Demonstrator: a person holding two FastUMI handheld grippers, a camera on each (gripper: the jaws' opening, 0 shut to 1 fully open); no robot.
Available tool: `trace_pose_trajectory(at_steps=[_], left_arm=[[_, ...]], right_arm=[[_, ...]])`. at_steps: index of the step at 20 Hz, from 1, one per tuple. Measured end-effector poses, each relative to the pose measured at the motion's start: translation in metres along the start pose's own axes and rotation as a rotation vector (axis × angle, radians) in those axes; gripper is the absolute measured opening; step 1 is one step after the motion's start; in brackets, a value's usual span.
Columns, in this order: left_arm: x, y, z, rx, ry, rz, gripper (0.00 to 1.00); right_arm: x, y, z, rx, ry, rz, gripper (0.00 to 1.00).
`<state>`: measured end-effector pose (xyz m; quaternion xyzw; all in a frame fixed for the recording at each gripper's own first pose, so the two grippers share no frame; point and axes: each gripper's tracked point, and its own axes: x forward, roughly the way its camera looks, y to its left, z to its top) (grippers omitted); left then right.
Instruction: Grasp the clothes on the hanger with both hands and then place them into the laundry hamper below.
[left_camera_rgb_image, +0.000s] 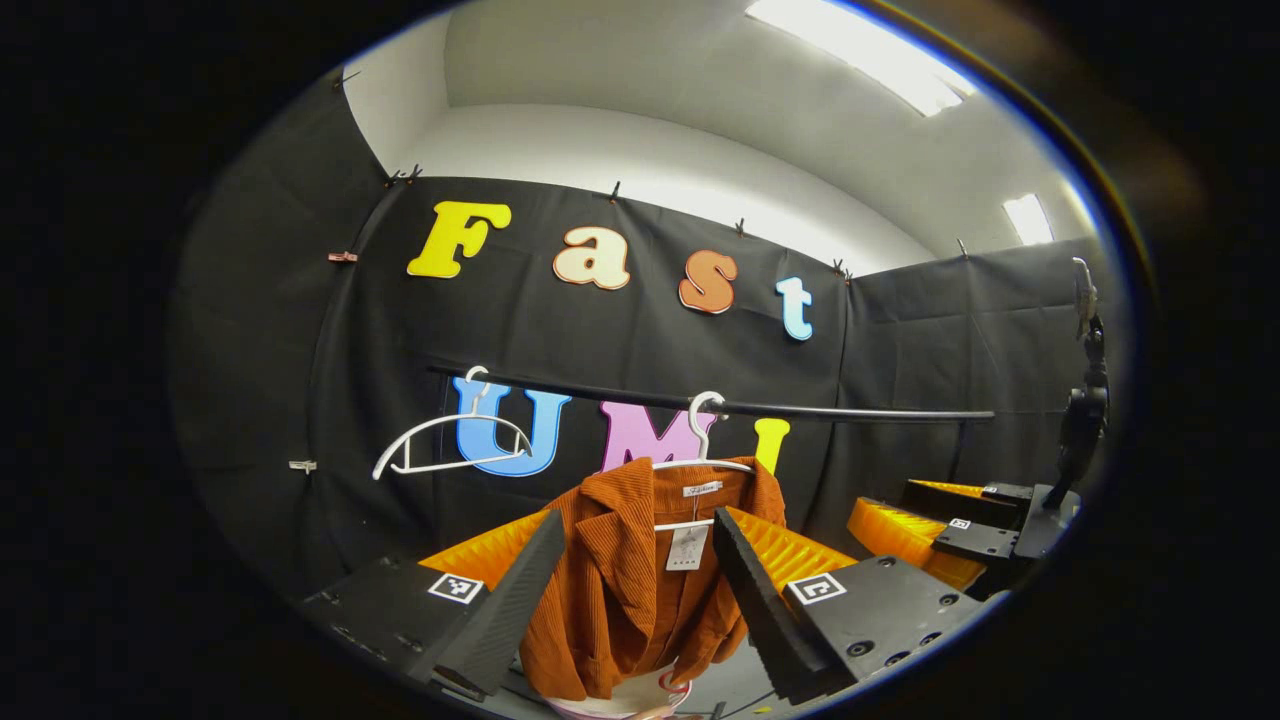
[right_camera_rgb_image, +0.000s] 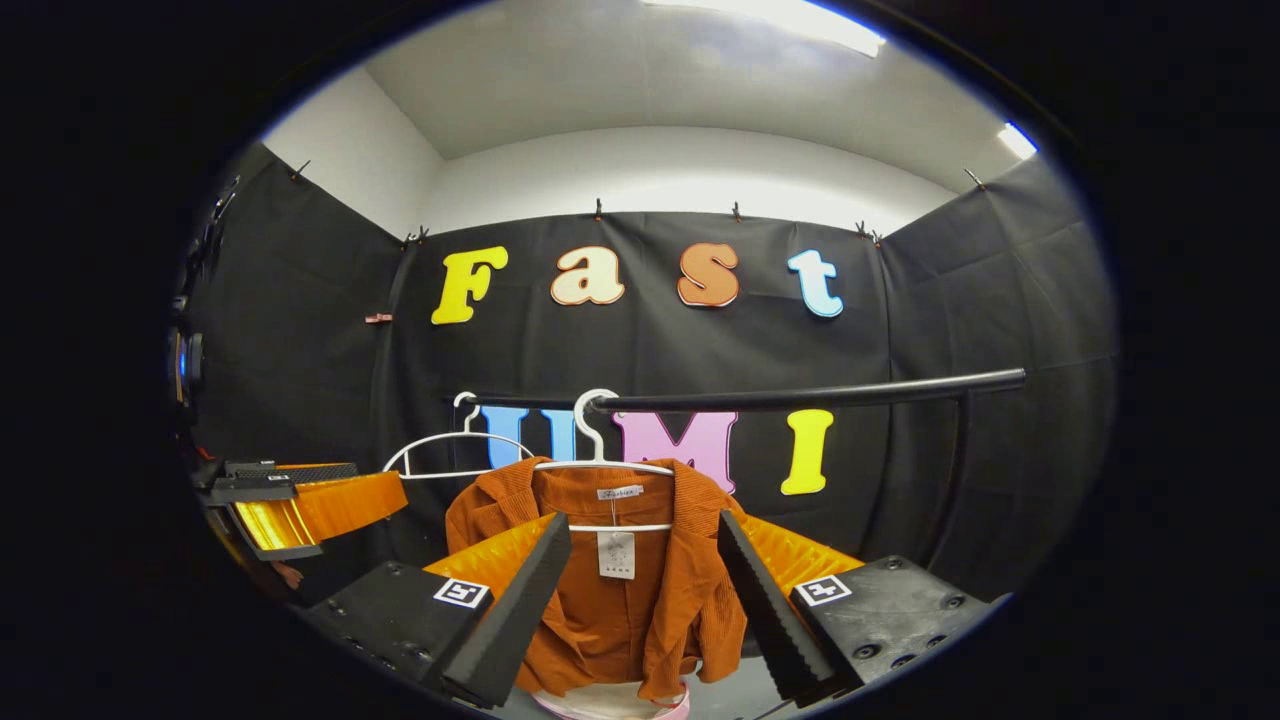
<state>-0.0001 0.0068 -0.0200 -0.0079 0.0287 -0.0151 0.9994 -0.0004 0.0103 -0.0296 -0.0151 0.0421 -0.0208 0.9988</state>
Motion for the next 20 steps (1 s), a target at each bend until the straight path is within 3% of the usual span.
trace_pose_trajectory(at_steps=[9, 13, 17, 20], left_arm=[[0.007, -0.007, -0.051, 0.020, 0.077, -0.157, 0.94], [0.023, -0.022, -0.085, -0.045, 0.114, -0.211, 0.94], [0.061, -0.014, -0.113, -0.098, 0.142, -0.116, 0.94], [0.099, -0.004, -0.137, -0.124, 0.171, 0.005, 0.94]], right_arm=[[0.000, 0.008, -0.042, -0.052, 0.067, -0.125, 0.96], [0.017, 0.005, -0.076, -0.105, 0.111, -0.136, 0.95], [0.057, -0.007, -0.111, -0.090, 0.159, -0.098, 0.96], [0.096, -0.022, -0.142, -0.081, 0.207, -0.045, 0.95]])
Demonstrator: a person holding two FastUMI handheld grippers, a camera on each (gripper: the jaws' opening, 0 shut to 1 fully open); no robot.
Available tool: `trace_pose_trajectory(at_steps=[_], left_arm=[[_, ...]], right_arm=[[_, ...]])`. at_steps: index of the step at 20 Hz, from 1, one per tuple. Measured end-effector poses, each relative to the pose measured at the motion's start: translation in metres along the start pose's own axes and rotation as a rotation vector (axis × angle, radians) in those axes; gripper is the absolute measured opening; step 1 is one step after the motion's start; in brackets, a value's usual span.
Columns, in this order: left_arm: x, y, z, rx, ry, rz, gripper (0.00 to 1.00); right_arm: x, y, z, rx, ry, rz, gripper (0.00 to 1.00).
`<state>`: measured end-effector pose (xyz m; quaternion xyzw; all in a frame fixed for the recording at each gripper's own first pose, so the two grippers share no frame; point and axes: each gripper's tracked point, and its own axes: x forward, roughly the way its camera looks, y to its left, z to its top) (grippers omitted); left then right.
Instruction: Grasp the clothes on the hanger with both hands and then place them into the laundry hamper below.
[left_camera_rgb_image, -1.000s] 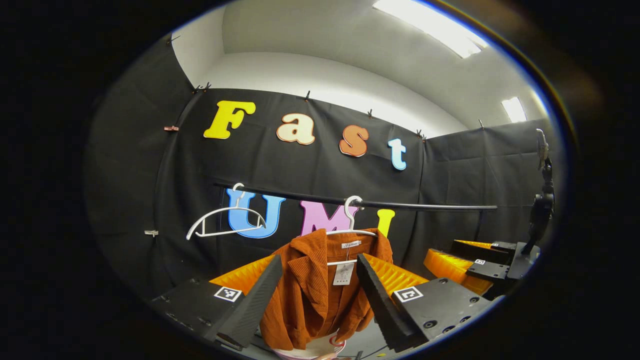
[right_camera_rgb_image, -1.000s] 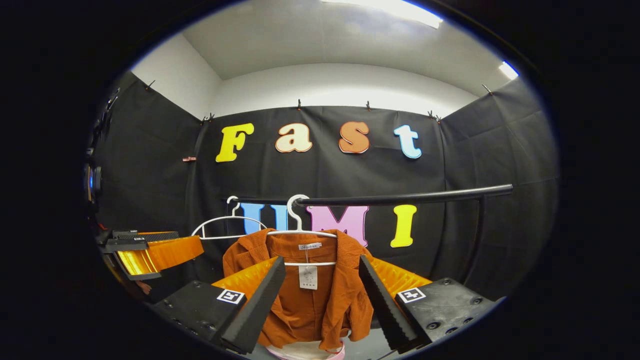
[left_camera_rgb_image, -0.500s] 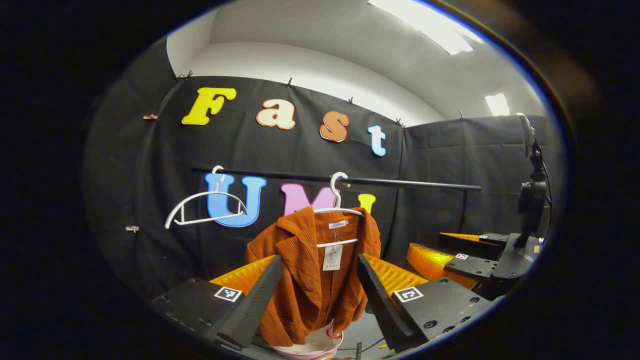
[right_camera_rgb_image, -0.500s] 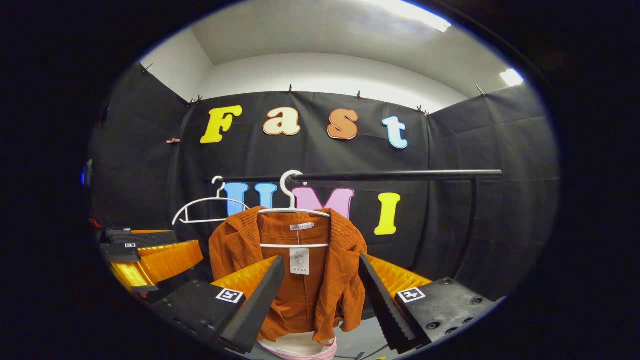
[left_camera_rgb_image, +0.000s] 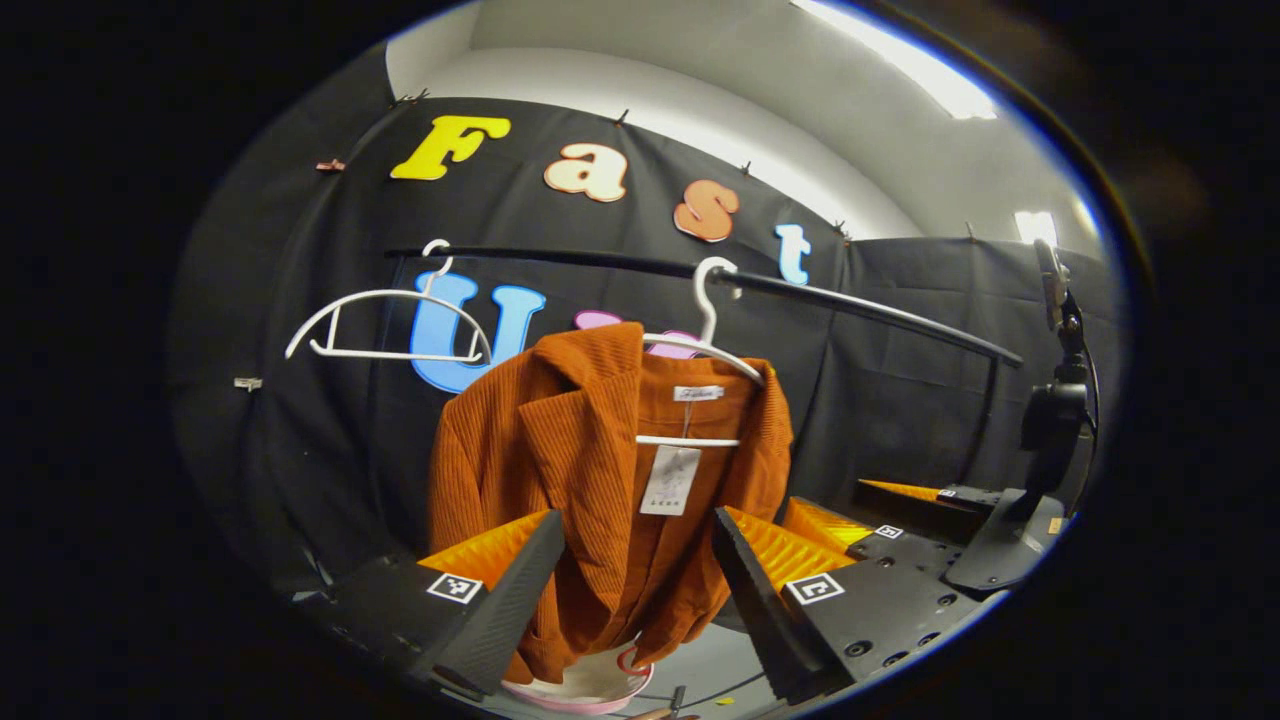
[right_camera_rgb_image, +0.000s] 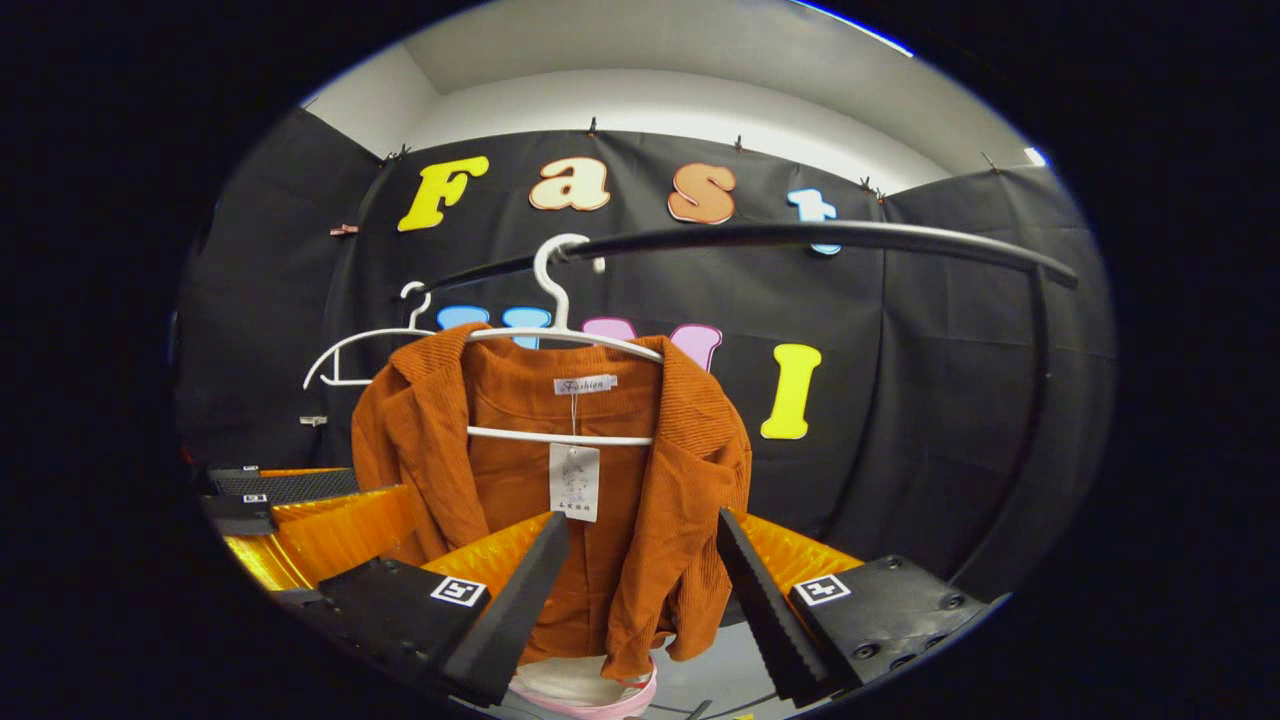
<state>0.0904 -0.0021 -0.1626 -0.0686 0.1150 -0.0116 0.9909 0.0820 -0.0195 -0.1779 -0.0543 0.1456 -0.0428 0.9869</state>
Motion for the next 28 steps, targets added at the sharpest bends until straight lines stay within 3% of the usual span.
trace_pose_trajectory(at_steps=[6, 11, 15, 18, 19, 20, 21, 22, 28], left_arm=[[0.056, 0.008, -0.032, -0.014, 0.048, 0.181, 0.93], [0.077, 0.028, -0.033, -0.003, -0.003, 0.324, 0.93], [0.095, 0.043, -0.027, -0.003, -0.024, 0.391, 0.93], [0.107, 0.050, -0.023, -0.007, -0.022, 0.391, 0.68], [0.108, 0.056, -0.020, -0.013, -0.029, 0.405, 0.50], [0.105, 0.059, -0.016, -0.022, -0.039, 0.415, 0.32], [0.103, 0.062, -0.016, -0.031, -0.045, 0.428, 0.14], [0.102, 0.065, -0.014, -0.042, -0.046, 0.429, 0.06], [0.058, 0.090, 0.014, -0.044, -0.078, 0.494, 0.07]], right_arm=[[0.069, -0.009, -0.046, 0.093, 0.118, 0.115, 0.96], [0.107, -0.017, -0.064, 0.153, 0.136, 0.108, 0.94], [0.136, -0.022, -0.069, 0.143, 0.145, 0.138, 0.91], [0.150, -0.040, -0.072, 0.147, 0.147, 0.135, 0.74], [0.152, -0.046, -0.071, 0.149, 0.144, 0.132, 0.54], [0.155, -0.053, -0.069, 0.165, 0.134, 0.130, 0.46], [0.156, -0.053, -0.067, 0.200, 0.132, 0.172, 0.15], [0.159, -0.048, -0.068, 0.250, 0.145, 0.229, 0.14], [0.152, -0.068, -0.061, 0.419, 0.173, 0.412, 0.13]])
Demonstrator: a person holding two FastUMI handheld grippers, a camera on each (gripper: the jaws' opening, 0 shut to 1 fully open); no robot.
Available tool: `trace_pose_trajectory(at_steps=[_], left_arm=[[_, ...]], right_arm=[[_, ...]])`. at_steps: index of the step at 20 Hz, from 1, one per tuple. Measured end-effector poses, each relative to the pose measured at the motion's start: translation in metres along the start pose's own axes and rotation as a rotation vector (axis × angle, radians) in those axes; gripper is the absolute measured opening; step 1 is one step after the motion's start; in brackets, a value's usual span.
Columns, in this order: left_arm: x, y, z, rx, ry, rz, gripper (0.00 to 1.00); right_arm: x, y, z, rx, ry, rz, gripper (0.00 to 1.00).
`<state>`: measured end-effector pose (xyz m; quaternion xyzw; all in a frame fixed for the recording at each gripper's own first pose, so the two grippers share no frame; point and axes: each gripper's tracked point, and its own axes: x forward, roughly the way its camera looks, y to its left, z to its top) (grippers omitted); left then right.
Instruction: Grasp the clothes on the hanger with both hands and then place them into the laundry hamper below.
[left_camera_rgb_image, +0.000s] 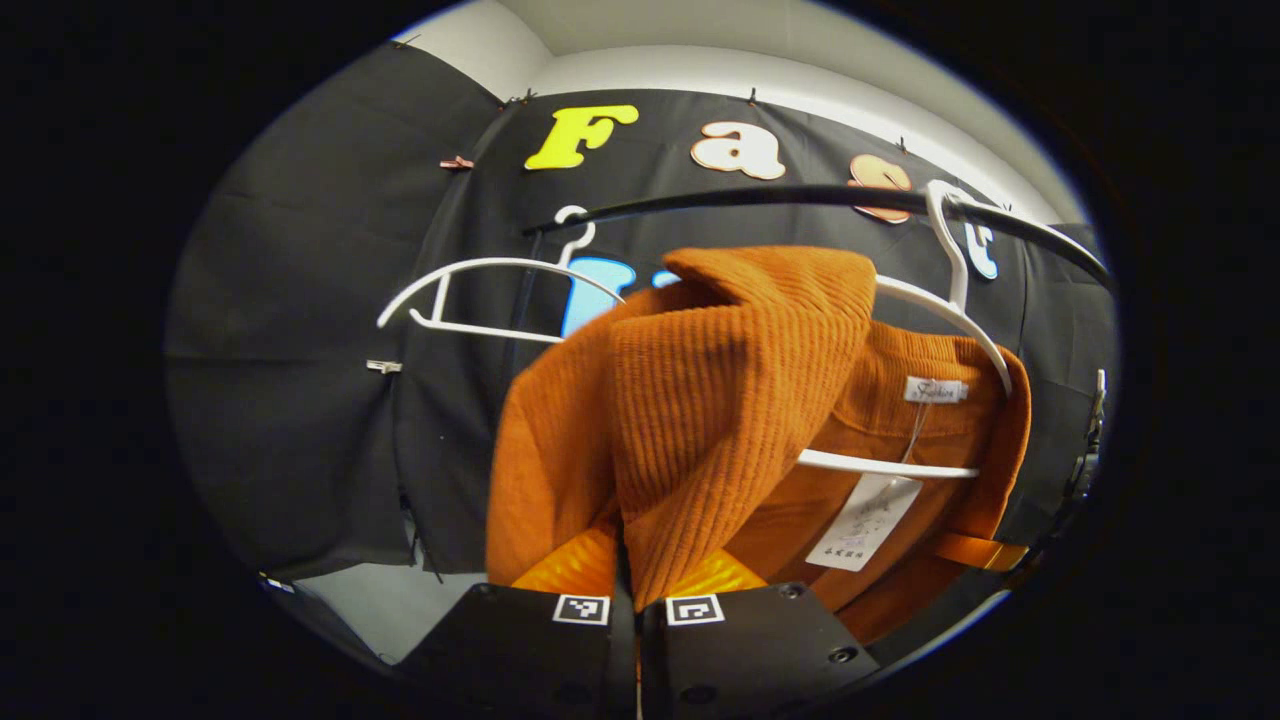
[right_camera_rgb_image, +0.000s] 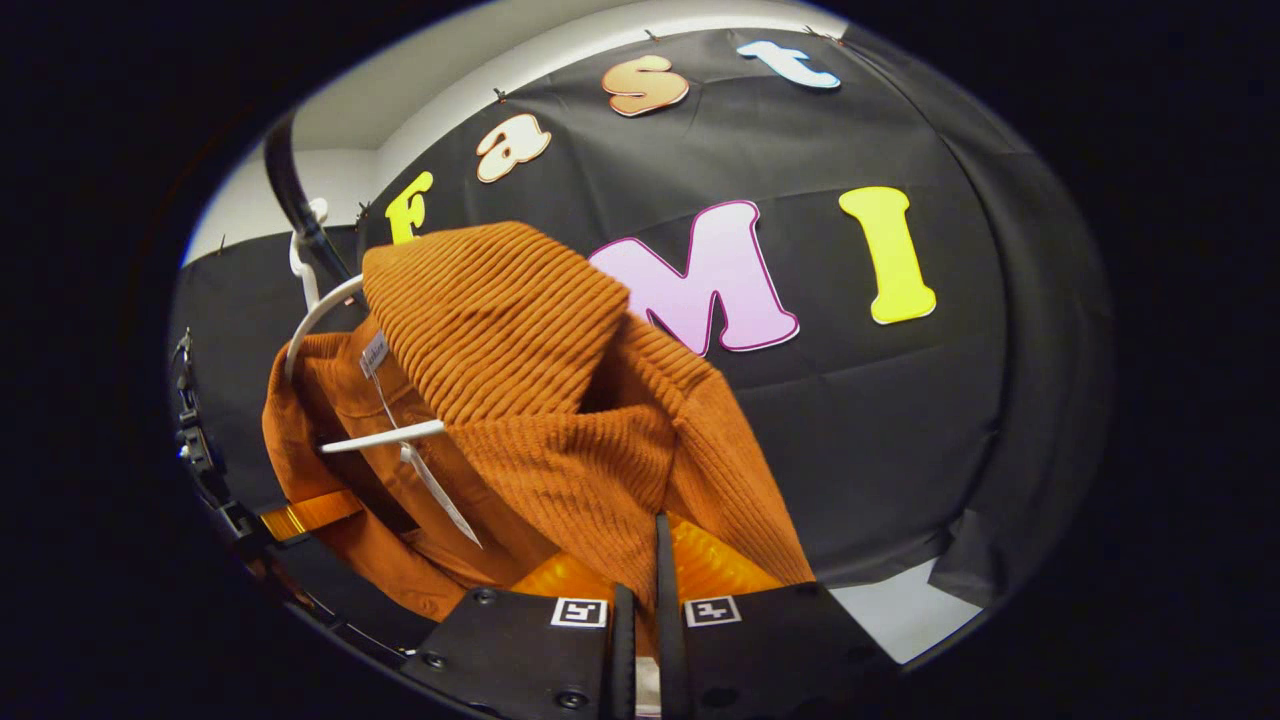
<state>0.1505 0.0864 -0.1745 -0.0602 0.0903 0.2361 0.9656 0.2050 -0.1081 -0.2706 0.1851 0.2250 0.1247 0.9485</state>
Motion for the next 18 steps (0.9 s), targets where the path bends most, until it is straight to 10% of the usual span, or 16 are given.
trace_pose_trajectory(at_steps=[7, 18], left_arm=[[-0.031, 0.045, 0.079, 0.058, -0.205, 0.124, 0.07], [0.024, 0.063, 0.144, 0.197, -0.331, 0.090, 0.08]], right_arm=[[-0.035, -0.022, 0.069, 0.163, -0.167, 0.042, 0.13], [0.010, -0.038, 0.138, 0.223, -0.366, 0.002, 0.13]])
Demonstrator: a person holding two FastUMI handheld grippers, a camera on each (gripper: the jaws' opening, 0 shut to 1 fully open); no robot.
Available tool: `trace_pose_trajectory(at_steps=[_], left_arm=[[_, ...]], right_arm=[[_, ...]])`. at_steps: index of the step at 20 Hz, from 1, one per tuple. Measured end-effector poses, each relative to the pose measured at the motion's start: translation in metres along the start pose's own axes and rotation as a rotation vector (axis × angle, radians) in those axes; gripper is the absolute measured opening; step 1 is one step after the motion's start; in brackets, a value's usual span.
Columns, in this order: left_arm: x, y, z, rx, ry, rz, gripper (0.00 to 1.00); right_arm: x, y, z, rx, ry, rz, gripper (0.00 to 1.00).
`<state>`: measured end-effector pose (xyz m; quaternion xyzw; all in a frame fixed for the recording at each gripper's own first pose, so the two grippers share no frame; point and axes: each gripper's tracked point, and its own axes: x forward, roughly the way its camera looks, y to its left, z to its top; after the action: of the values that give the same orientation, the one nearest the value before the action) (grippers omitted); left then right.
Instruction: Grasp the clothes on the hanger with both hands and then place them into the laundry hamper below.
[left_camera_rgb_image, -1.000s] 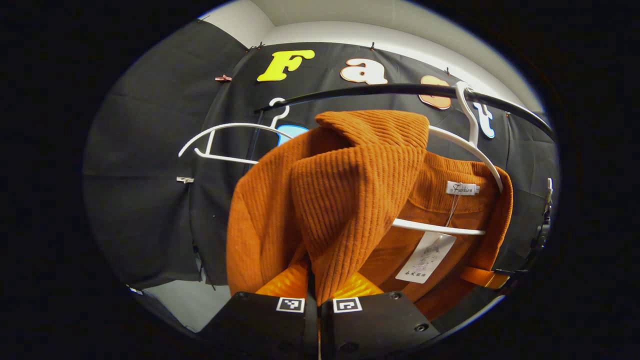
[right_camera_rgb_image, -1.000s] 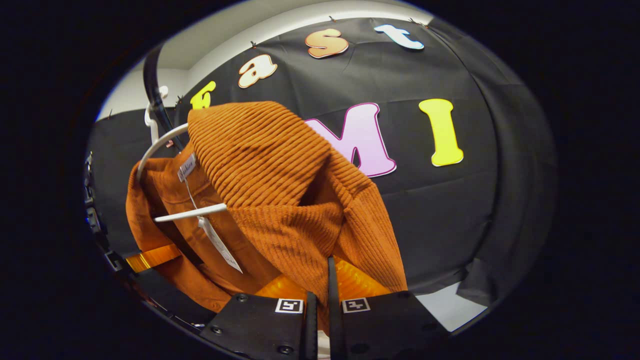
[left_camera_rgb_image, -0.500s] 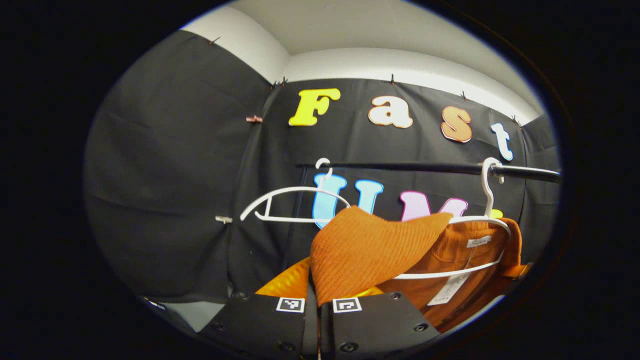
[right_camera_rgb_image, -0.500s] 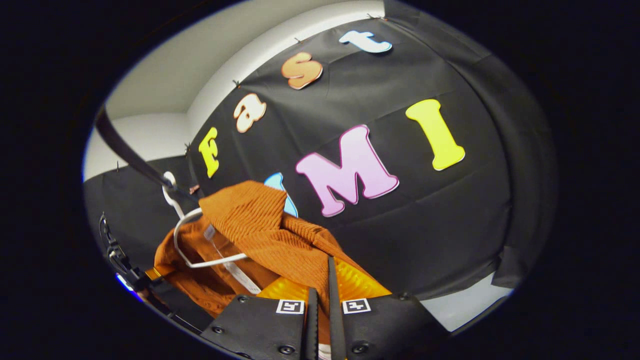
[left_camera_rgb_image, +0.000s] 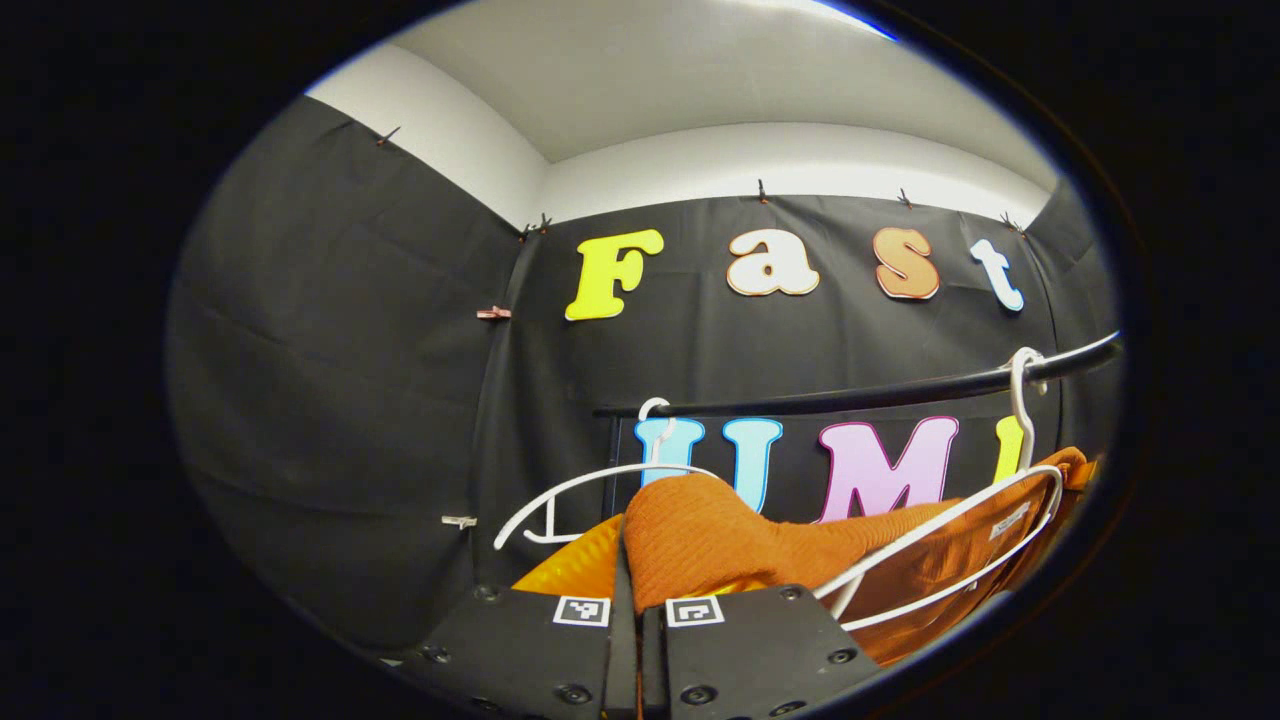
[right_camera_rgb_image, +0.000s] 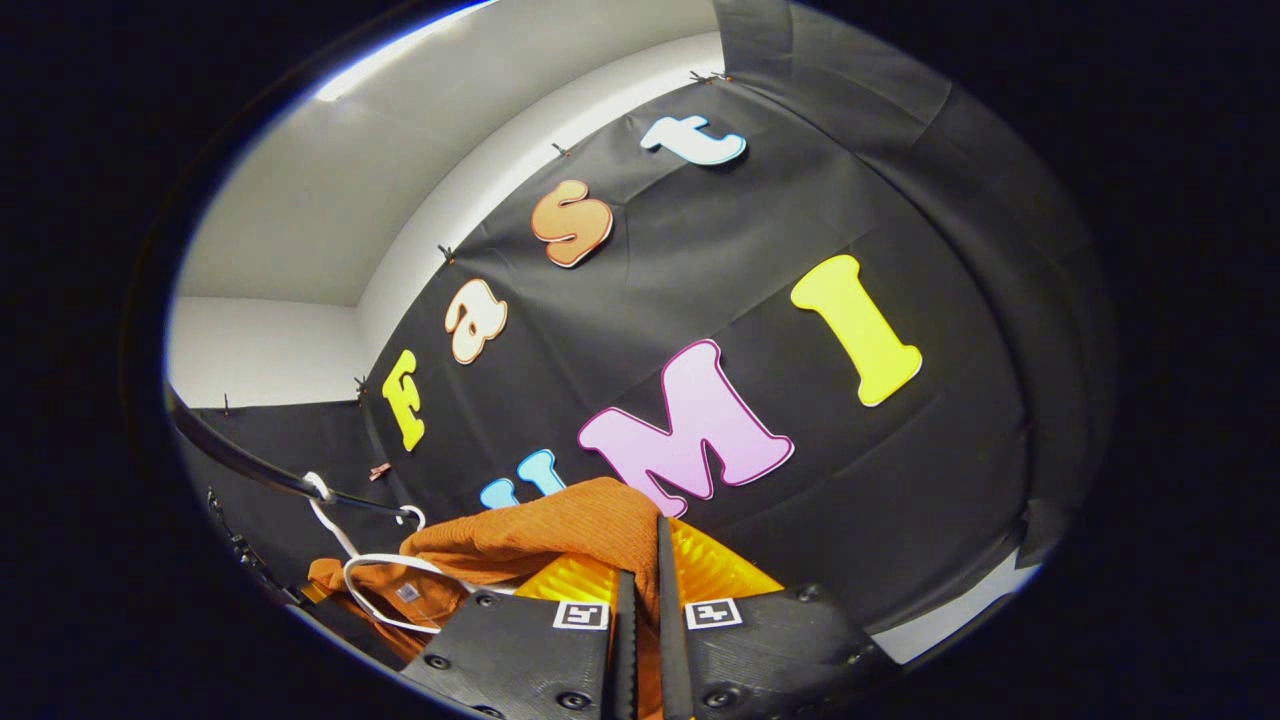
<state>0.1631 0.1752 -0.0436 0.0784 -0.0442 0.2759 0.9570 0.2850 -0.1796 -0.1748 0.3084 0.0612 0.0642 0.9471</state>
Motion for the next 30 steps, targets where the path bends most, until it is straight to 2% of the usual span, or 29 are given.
trace_pose_trajectory(at_steps=[2, 4, 8, 10, 14, 18, 24, 27, 30], left_arm=[[0.013, 0.001, -0.029, -0.006, 0.063, -0.046, 0.05], [0.012, 0.008, -0.068, -0.038, 0.163, -0.044, 0.06], [-0.006, 0.009, -0.133, -0.124, 0.295, -0.034, 0.06], [-0.019, 0.002, -0.169, -0.142, 0.373, -0.036, 0.06], [-0.048, -0.034, -0.232, -0.182, 0.530, -0.089, 0.06], [-0.077, -0.091, -0.276, -0.265, 0.675, -0.180, 0.06], [-0.113, -0.178, -0.312, -0.318, 0.827, -0.329, 0.06], [-0.135, -0.196, -0.323, -0.355, 0.880, -0.345, 0.06], [-0.137, -0.188, -0.336, -0.318, 0.906, -0.299, 0.07]], right_arm=[[0.010, -0.011, -0.023, -0.043, 0.061, -0.019, 0.13], [0.010, -0.015, -0.052, -0.044, 0.138, -0.025, 0.13], [-0.001, -0.042, -0.104, -0.046, 0.263, -0.088, 0.13], [-0.011, -0.057, -0.127, -0.071, 0.321, -0.131, 0.13], [-0.035, -0.069, -0.178, -0.073, 0.442, -0.181, 0.13], [-0.058, -0.047, -0.233, 0.032, 0.557, -0.173, 0.13], [-0.090, 0.013, -0.330, 0.237, 0.764, -0.110, 0.12], [-0.102, 0.040, -0.361, 0.279, 0.839, -0.076, 0.12], [-0.105, 0.038, -0.380, 0.253, 0.875, -0.087, 0.10]])
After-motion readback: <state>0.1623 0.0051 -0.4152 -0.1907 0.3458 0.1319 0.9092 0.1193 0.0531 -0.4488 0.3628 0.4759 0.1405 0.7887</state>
